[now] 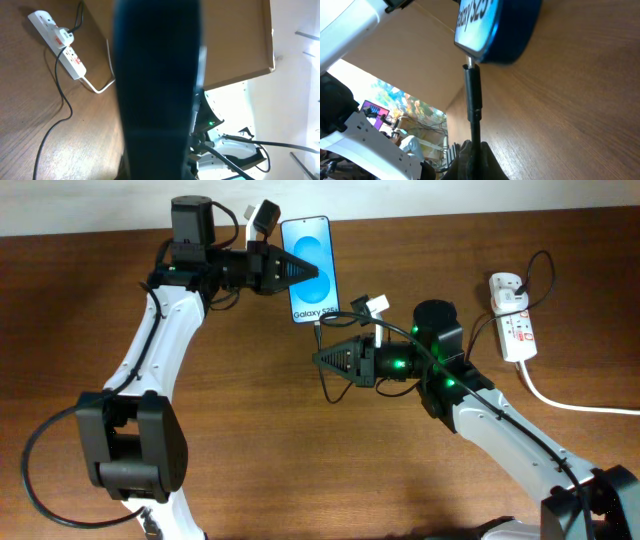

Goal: Plug charger to phone and switch on socket

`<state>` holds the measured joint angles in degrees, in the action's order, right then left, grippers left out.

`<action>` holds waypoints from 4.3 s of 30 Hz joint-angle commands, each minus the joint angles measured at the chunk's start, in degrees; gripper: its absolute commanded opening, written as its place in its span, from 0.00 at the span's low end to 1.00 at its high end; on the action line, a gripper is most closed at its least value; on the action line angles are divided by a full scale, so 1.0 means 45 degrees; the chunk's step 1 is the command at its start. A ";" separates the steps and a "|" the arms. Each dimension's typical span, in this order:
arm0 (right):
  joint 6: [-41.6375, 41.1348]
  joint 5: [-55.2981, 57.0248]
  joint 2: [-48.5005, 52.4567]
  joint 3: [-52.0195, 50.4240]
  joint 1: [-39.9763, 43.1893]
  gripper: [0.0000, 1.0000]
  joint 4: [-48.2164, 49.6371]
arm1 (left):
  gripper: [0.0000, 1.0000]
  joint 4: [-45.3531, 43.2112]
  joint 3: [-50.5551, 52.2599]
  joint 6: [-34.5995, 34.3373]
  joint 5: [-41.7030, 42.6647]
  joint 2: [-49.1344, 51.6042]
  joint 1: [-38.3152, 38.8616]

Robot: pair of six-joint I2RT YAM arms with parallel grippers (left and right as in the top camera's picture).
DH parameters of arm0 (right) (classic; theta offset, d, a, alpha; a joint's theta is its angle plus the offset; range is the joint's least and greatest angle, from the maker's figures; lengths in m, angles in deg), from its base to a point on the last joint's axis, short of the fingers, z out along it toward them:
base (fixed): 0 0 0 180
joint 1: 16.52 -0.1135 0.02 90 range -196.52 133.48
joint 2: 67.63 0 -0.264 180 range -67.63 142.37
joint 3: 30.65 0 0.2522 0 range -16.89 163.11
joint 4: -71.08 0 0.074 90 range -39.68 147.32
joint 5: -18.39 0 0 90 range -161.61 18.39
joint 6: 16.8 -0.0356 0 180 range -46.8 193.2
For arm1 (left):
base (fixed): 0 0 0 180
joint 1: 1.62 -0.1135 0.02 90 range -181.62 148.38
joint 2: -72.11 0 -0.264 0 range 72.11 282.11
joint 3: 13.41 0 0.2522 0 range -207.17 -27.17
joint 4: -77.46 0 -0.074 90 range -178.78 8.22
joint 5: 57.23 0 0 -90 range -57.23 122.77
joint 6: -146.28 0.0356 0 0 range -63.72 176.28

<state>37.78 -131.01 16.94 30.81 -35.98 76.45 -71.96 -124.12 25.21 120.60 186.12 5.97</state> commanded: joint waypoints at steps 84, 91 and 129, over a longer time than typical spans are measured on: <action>0.0087 1.7626 -0.4546 0.4614 -0.4503 0.99 -1.3444 | 0.54 0.6810 0.0204 0.6470 -1.2225 0.4673 0.3249; 0.0092 1.7962 -0.4541 0.4614 -0.4503 0.99 -1.3600 | 0.99 0.7606 0.0199 0.3555 -1.6033 0.4668 0.3230; 2.0541 2.7773 -0.4794 0.4619 -0.1001 0.99 0.9194 | 0.99 0.4522 0.0257 0.6630 -2.1430 -1.9006 -0.2035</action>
<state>127.19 -0.83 -3.69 51.18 -40.66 117.61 -50.49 -124.36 53.95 23.80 102.98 -3.10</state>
